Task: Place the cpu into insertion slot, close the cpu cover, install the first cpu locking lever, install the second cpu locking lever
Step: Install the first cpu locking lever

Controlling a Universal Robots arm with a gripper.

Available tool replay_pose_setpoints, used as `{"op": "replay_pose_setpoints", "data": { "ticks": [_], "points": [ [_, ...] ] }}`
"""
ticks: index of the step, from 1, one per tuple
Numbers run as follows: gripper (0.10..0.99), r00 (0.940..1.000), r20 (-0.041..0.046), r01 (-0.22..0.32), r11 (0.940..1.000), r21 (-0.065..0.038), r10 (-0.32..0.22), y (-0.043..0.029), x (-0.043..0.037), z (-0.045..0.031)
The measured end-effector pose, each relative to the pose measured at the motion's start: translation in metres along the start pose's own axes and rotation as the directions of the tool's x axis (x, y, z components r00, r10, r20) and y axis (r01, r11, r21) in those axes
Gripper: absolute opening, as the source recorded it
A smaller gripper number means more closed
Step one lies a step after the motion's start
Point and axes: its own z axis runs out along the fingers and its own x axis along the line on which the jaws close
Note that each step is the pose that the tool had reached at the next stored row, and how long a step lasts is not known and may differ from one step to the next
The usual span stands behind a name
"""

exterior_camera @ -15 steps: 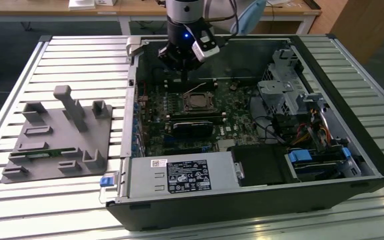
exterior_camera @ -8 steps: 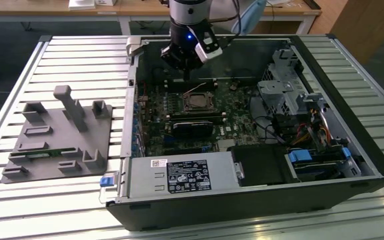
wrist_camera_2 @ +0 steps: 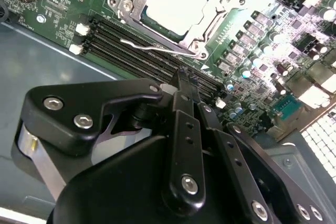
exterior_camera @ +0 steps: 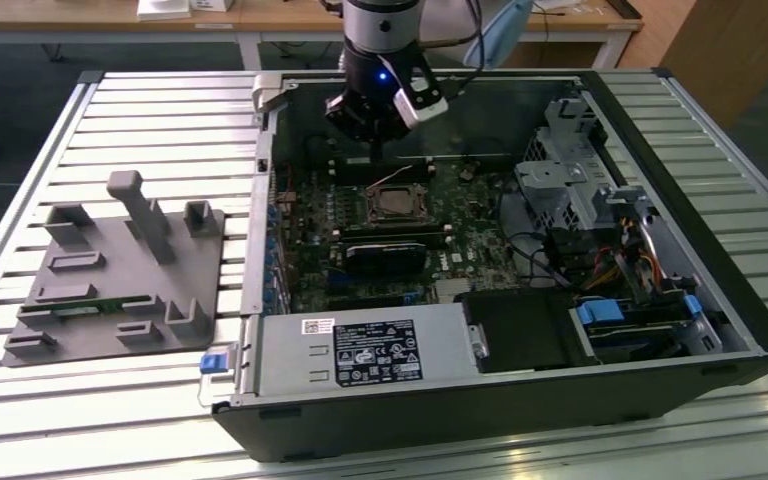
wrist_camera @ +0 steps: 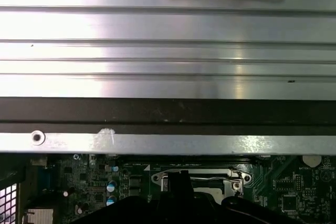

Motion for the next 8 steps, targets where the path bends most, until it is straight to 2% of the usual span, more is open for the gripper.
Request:
{"op": "replay_pose_setpoints", "data": {
  "ticks": [8],
  "points": [
    [0.106,1.0000,0.0001,0.000,1.0000,0.000,0.000,-0.0001,-0.0028,0.0017]
  ]
}}
